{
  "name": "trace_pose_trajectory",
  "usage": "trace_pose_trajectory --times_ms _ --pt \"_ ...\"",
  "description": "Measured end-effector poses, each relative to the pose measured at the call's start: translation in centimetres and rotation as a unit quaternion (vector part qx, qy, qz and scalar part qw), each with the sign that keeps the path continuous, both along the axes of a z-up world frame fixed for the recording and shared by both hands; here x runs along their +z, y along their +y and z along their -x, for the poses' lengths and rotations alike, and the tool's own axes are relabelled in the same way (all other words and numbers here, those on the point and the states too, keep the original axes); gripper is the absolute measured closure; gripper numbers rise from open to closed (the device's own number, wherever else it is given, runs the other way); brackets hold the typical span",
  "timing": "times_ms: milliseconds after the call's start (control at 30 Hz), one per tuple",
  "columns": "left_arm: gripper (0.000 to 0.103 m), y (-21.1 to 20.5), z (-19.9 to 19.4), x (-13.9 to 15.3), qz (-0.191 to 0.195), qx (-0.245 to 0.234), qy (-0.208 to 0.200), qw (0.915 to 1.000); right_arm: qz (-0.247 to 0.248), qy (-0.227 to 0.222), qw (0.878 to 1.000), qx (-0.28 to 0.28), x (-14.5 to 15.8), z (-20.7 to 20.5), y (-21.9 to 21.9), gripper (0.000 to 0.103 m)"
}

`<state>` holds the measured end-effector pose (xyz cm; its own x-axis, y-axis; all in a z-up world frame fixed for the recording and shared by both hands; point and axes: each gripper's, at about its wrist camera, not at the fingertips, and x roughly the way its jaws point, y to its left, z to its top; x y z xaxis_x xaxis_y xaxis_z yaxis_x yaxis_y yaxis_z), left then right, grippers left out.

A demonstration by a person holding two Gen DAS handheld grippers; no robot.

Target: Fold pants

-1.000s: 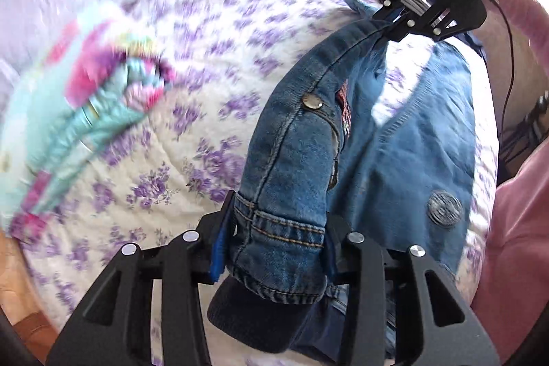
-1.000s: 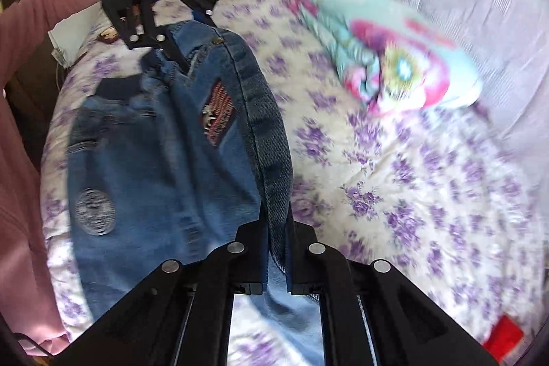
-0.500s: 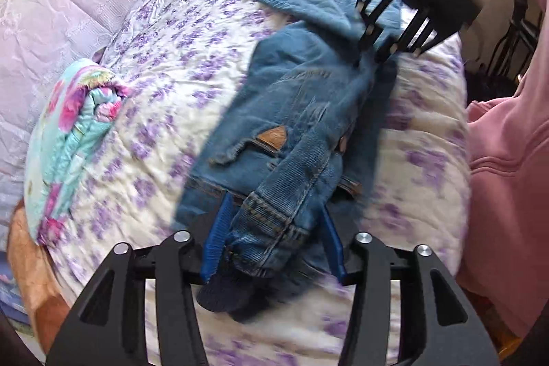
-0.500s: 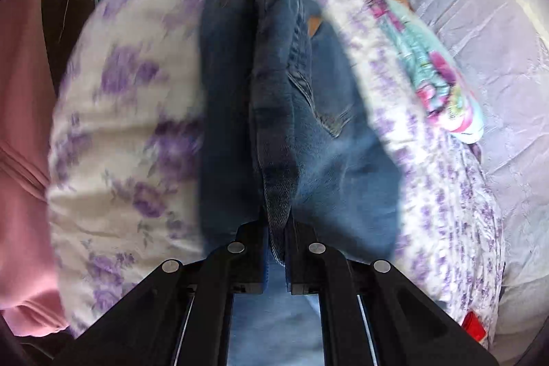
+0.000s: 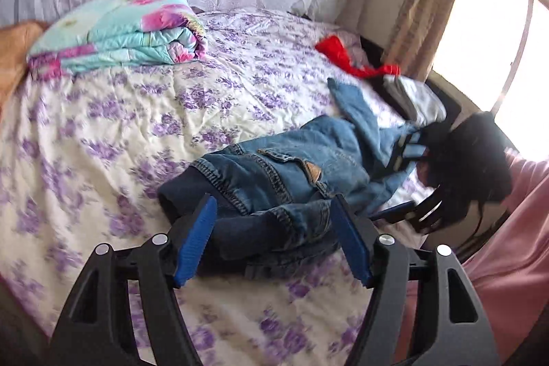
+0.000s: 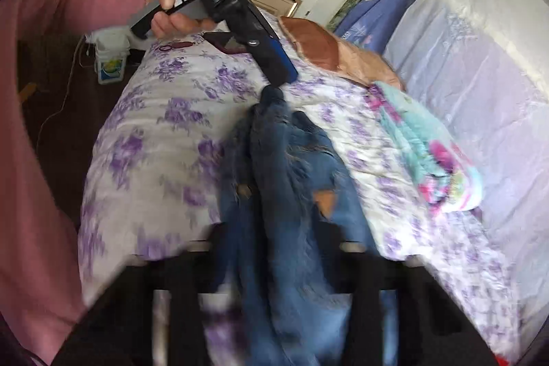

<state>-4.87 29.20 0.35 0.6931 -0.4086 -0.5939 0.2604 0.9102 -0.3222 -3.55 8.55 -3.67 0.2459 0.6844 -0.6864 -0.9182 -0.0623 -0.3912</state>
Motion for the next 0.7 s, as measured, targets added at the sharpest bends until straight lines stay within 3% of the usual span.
trace_pose_trajectory --times_ms 33,100,167,267,300,333,367,400,467,600,667,700 --pt "0.036 -0.1 -0.4 -1.0 0.011 0.004 0.012 0.9999 0.019 0.026 0.999 -0.006 -1.1 0.0 0.6 0.088" --pt "0.036 -1.0 -1.0 -3.1 -0.012 0.014 0.050 0.9986 0.018 0.030 0.999 -0.009 -1.8 0.2 0.4 0.087" --pt "0.036 -1.6 -0.6 -3.8 -0.034 0.020 0.047 0.9981 0.008 0.055 0.998 -0.014 -0.6 0.2 -0.5 0.082" --pt "0.037 -1.8 0.3 -0.9 -0.029 0.037 0.023 0.9986 -0.060 0.134 0.985 -0.089 2.9 -2.6 -3.6 0.048" --pt "0.035 -2.2 0.7 0.2 -0.026 0.038 0.005 0.9989 -0.082 0.147 0.978 -0.126 3.8 -3.9 -4.8 0.042" --pt "0.033 -2.8 1.0 1.5 -0.028 0.039 -0.017 0.9987 -0.108 0.158 0.963 -0.188 5.0 -6.2 -6.6 0.040" --pt "0.021 -4.1 0.9 3.0 -0.046 0.046 -0.039 0.9971 -0.123 0.162 0.950 -0.235 5.6 -7.7 -7.8 0.036" --pt "0.009 -5.2 0.7 3.7 -0.064 0.054 -0.051 0.9951 -0.138 0.165 0.928 -0.305 6.3 -10.0 -9.4 0.034" --pt "0.007 -7.9 -0.6 4.3 -0.078 0.048 -0.063 0.9938 -0.148 0.165 0.877 -0.425 6.9 -13.9 -12.3 0.033" --pt "0.007 -12.7 -4.7 1.3 -0.036 -0.006 -0.011 0.9993 -0.159 0.208 0.795 -0.547 7.1 -20.5 -17.2 0.024" --pt "0.007 -14.5 -6.8 -1.8 -0.047 0.000 0.038 0.9982 -0.148 0.230 0.762 -0.587 6.3 -23.9 -18.9 0.024" --pt "0.007 -15.0 -7.4 -3.0 -0.052 0.009 0.054 0.9971 -0.141 0.248 0.737 -0.613 5.7 -25.9 -19.6 0.024"
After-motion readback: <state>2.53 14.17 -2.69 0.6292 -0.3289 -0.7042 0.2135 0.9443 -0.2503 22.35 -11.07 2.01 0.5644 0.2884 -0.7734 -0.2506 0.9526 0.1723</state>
